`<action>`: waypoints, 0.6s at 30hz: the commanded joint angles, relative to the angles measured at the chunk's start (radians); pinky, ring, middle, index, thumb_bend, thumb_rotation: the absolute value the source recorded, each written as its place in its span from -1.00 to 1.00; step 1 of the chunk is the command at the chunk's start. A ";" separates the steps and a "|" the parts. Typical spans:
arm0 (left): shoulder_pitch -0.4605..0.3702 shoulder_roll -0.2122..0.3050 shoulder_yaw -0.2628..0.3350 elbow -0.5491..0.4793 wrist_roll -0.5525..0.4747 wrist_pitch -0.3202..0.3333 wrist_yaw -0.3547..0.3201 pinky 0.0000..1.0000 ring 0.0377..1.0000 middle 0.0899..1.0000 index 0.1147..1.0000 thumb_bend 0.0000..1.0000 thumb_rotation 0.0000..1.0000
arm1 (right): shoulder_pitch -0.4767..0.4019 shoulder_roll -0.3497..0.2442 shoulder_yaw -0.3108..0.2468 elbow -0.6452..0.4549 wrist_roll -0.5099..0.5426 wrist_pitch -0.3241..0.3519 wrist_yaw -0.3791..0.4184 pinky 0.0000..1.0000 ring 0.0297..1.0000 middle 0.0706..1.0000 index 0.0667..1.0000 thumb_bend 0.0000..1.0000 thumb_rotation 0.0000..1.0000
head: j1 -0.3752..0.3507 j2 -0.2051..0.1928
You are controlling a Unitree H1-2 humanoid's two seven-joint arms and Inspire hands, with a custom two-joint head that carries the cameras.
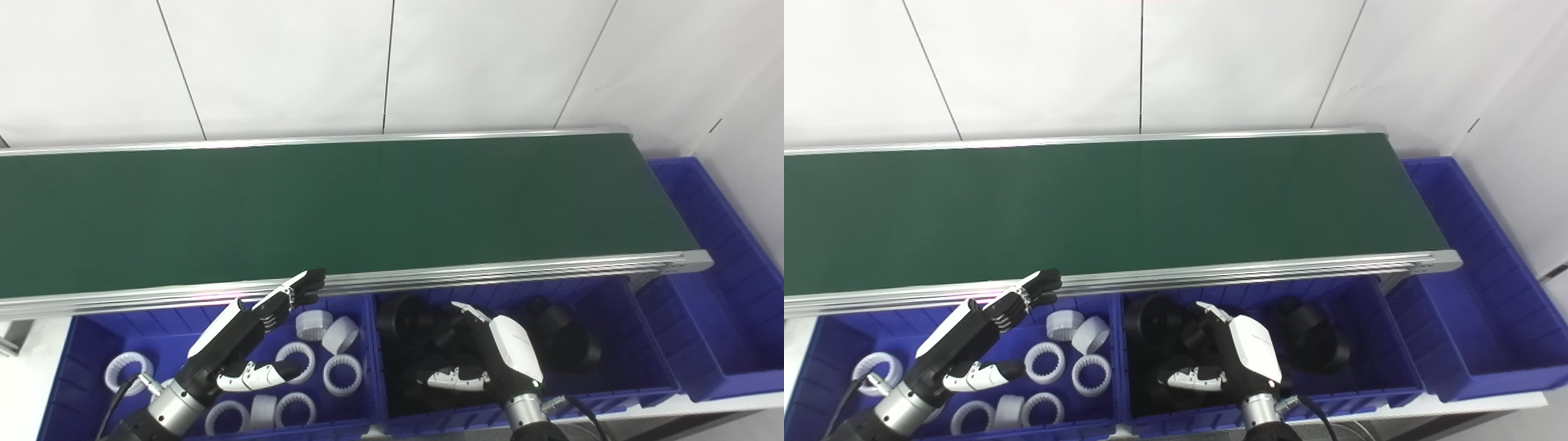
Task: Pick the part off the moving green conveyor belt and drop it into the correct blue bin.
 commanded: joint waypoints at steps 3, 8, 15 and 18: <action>-0.002 0.007 0.002 -0.027 0.004 -0.029 0.010 0.83 0.91 0.92 0.87 -0.20 0.20 | 0.012 -0.020 0.018 -0.110 0.053 -0.116 0.022 0.42 0.56 0.62 0.57 0.26 -0.23 | 0.003 -0.011; 0.007 -0.008 0.008 0.020 0.035 -0.032 0.005 0.79 0.87 0.91 0.86 -0.22 0.14 | 0.043 -0.035 0.043 -0.148 0.151 -0.266 0.039 0.43 0.59 0.67 0.61 0.09 -0.14 | 0.017 -0.147; 0.013 -0.025 -0.004 0.068 0.119 -0.033 0.043 0.70 0.84 0.88 0.81 -0.22 -0.06 | 0.061 -0.064 0.086 -0.131 0.286 -0.466 0.118 0.72 0.87 0.96 0.88 -0.23 0.71 | 0.031 -0.215; 0.015 -0.026 -0.014 0.056 0.134 -0.033 0.068 0.66 0.82 0.88 0.79 -0.21 -0.10 | 0.062 -0.065 0.083 -0.142 0.293 -0.471 0.147 0.77 0.89 0.98 0.90 -0.22 0.82 | 0.036 -0.201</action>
